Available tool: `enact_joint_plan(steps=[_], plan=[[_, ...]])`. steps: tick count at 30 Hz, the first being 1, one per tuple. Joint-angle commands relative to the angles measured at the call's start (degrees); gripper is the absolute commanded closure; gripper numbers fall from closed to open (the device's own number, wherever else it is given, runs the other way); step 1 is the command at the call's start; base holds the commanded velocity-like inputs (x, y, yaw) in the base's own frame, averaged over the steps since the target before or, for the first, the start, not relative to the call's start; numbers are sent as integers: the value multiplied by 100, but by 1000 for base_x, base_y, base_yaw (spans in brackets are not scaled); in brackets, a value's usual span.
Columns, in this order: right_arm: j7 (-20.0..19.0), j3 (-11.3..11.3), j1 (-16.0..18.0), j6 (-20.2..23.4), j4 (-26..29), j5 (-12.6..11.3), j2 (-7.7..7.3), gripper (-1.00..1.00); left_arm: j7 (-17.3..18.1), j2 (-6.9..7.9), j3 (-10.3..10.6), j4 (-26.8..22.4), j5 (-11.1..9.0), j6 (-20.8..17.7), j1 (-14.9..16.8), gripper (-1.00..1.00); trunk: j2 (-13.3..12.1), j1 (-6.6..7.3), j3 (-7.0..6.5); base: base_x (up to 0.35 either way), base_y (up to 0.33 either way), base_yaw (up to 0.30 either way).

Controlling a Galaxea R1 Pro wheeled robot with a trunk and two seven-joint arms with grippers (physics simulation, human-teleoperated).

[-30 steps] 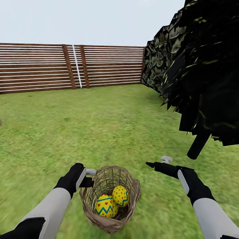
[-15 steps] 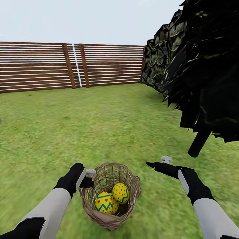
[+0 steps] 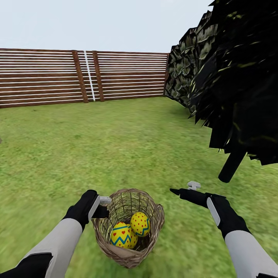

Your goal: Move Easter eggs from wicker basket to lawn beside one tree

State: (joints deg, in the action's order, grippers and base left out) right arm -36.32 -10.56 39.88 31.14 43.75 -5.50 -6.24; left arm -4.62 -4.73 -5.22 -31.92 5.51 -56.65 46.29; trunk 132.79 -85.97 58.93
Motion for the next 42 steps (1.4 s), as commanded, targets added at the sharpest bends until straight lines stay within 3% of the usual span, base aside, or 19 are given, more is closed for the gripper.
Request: enact_joint_plan(steps=[1, 6, 7, 22, 42], plan=[[2, -8, 3, 50, 2, -57, 0, -100, 20, -7, -45, -7, 54, -21, 3, -100, 2, 1, 5, 0, 0, 0], [2, -8, 3, 50, 2, -57, 0, -100, 24, -10, -41, 6, 55, -21, 3, -100, 2, 1, 5, 0, 0, 0], [2, -8, 3, 50, 2, -57, 0, -100, 25, -10, -41, 8, 55, -21, 3, 100, 2, 1, 5, 0, 0, 0], [11, -8, 3, 50, 2, -66, -25, -100, 32, 2, -58, -8, 47, -21, 3, 100, 2, 1, 5, 0, 0, 0], [11, 1, 3, 50, -13, -66, 0, -100, 40, 59, -63, 2, 47, -21, 3, 100, -800, 440, -354, 0, 0, 0]])
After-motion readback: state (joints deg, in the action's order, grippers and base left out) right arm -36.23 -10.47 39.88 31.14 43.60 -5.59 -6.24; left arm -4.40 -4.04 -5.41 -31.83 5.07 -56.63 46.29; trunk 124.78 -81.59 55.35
